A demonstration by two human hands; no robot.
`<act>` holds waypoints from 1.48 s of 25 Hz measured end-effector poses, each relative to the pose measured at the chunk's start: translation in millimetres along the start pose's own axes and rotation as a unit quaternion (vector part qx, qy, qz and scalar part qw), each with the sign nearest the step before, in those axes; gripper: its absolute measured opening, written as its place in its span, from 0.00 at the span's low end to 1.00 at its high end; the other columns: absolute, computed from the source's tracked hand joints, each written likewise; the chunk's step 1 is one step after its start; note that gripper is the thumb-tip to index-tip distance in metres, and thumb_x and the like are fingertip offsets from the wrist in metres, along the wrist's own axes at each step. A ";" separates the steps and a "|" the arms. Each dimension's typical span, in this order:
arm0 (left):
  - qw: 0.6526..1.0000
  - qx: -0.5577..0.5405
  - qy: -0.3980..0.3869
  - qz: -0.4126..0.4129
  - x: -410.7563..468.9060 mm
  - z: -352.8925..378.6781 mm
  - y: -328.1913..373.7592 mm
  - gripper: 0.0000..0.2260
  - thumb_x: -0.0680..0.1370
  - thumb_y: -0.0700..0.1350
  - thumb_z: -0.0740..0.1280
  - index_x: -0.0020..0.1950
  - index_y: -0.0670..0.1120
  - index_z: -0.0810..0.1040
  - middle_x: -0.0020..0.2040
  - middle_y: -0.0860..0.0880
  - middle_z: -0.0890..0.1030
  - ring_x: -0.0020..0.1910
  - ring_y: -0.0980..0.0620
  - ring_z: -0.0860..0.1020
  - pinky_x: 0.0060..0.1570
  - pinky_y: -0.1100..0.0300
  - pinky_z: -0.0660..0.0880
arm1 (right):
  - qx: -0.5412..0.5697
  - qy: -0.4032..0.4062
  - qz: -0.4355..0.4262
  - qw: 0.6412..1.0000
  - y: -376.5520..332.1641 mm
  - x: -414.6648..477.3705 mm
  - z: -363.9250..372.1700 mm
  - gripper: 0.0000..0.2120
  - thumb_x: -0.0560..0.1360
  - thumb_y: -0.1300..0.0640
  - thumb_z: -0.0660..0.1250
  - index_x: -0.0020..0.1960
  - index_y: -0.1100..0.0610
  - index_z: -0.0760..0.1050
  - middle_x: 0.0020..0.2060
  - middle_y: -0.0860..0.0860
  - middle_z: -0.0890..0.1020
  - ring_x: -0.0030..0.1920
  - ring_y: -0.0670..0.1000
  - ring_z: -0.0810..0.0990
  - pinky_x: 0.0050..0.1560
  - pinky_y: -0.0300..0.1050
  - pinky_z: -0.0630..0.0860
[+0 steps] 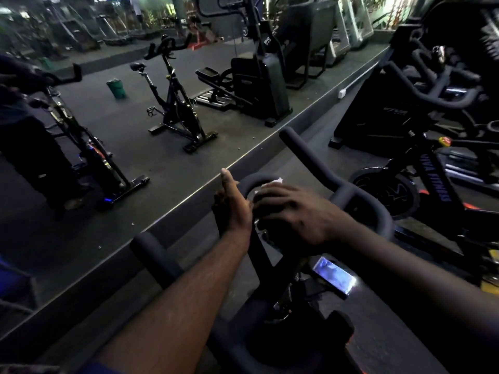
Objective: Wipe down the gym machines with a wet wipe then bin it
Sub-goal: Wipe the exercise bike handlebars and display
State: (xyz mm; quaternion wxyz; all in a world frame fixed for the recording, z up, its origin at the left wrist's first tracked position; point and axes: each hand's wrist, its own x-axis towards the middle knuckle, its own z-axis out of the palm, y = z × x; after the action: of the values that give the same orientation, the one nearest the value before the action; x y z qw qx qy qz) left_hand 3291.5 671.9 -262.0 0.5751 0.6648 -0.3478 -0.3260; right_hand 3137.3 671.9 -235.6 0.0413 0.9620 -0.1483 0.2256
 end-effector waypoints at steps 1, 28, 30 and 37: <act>1.000 -0.014 -0.012 -0.006 -1.1 -1.0 -1.1 0.40 0.79 0.74 0.46 0.60 0.46 0.84 0.59 0.42 0.84 0.60 0.41 0.80 0.65 0.41 0.73 | 0.000 -0.003 0.028 1.000 3.7 3.3 -2.4 0.07 0.78 0.58 0.70 0.54 0.57 0.85 0.56 0.55 0.84 0.60 0.55 0.80 0.68 0.47 0.71; 0.993 0.040 -0.078 0.074 -1.6 -18.9 0.3 0.22 0.88 0.54 0.54 0.63 0.40 0.80 0.60 0.35 0.83 0.61 0.35 0.80 0.54 0.50 0.73 | 0.086 0.058 0.314 0.944 -95.6 -36.4 19.7 0.17 0.84 0.56 0.64 0.72 0.56 0.77 0.74 0.48 0.73 0.73 0.42 0.72 0.70 0.35 0.68; 0.991 0.051 -0.087 0.088 -2.3 -17.4 -1.4 0.22 0.88 0.55 0.54 0.63 0.41 0.80 0.59 0.37 0.84 0.59 0.36 0.81 0.53 0.50 0.74 | 0.119 0.086 0.360 0.921 -102.1 -72.1 23.4 0.15 0.83 0.57 0.66 0.69 0.51 0.79 0.71 0.44 0.75 0.70 0.46 0.76 0.68 0.43 0.74; 0.989 0.097 -0.062 0.092 -3.0 -11.7 -2.9 0.20 0.86 0.57 0.58 0.54 0.43 0.79 0.52 0.39 0.85 0.54 0.37 0.82 0.46 0.52 0.72 | 0.007 0.263 0.427 0.865 -85.8 -24.0 22.4 0.14 0.77 0.58 0.69 0.61 0.57 0.85 0.62 0.51 0.83 0.62 0.48 0.81 0.64 0.34 0.73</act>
State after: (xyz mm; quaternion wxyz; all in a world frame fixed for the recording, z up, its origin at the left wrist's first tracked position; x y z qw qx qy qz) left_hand 3299.9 681.0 -263.2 0.5124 0.6612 -0.4729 -0.2769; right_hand 3152.3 756.8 -267.4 -0.0285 0.7099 -0.5266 0.4669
